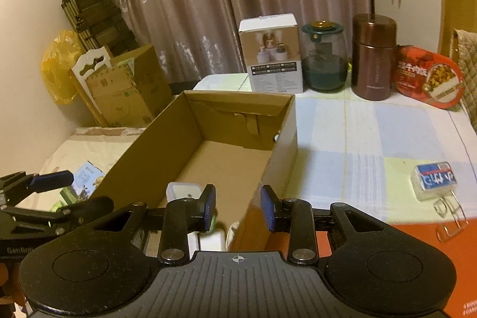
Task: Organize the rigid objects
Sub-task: 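Withdraw both open tools from the box toward the toothpick box and wire rack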
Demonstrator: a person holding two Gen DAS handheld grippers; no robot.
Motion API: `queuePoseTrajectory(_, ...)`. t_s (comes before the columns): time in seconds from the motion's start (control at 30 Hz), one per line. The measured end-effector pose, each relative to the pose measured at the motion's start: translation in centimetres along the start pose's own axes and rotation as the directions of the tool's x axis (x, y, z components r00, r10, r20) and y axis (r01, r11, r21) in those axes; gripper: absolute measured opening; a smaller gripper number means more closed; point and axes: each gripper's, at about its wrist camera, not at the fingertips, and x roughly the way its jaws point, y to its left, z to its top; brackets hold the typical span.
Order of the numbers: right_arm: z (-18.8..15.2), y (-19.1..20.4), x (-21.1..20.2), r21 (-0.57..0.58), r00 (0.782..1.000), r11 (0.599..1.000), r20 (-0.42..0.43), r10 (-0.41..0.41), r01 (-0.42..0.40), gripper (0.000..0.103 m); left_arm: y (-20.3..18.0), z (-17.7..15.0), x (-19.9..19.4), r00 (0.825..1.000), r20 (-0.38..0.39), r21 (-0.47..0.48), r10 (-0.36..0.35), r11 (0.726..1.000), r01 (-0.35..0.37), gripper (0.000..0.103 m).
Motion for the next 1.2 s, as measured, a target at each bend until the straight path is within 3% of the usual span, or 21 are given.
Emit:
queuePoseTrajectory(0.3, -3.2, -2.1, -6.7, 0.044, 0.998, 0.999, 0.059, -0.027, 0.024, 0.041, -4.1, -0.1, -4.1, 0.998, 0.033, -0.019, -0.052, 0.998, 0.053, 0.086)
queuePoseTrajectory(0.63, -7.7, -8.3, -14.3, 0.124, 0.980, 0.980, 0.104, -0.168, 0.155, 0.052, -11.4, -0.7, -6.5, 0.986, 0.055, -0.013, -0.160, 0.987, 0.161, 0.086)
queuePoseTrajectory(0.93, -10.2, -15.0, -18.8, 0.189, 0.954, 0.948, 0.113, -0.278, 0.254, 0.062, -17.8, -1.3, -5.3, 0.973, 0.018, 0.020, -0.231, 0.973, 0.231, 0.086)
queuePoseTrajectory(1.2, -10.4, -19.4, -18.1, 0.140, 0.955, 0.957, 0.118, -0.271, 0.254, 0.072, -21.3, -1.0, -1.4, 0.975, -0.018, 0.046, -0.221, 0.974, 0.221, 0.086)
